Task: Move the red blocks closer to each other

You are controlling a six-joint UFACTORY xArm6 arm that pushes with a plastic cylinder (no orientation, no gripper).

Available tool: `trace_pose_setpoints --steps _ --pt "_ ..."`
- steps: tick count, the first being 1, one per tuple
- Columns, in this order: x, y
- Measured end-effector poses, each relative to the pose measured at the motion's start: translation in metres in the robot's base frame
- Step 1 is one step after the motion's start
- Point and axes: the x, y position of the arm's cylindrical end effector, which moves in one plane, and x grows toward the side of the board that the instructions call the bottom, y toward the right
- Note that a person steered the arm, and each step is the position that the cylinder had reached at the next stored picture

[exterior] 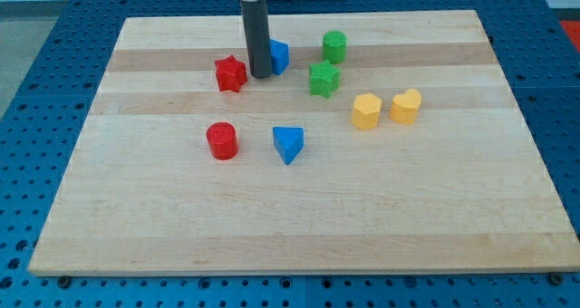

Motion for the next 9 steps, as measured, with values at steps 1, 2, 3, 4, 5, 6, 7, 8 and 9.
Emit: trace_pose_setpoints --steps 1,2,3,4,5,6,7,8,9 --pt "-0.01 -0.005" --pt "-0.018 -0.012" --pt "-0.027 -0.032" --pt "-0.03 -0.052" --pt "-0.03 -0.061" --pt "-0.023 -0.062" --pt "-0.003 -0.062" --pt "0.008 -0.062" --pt "0.008 -0.071"
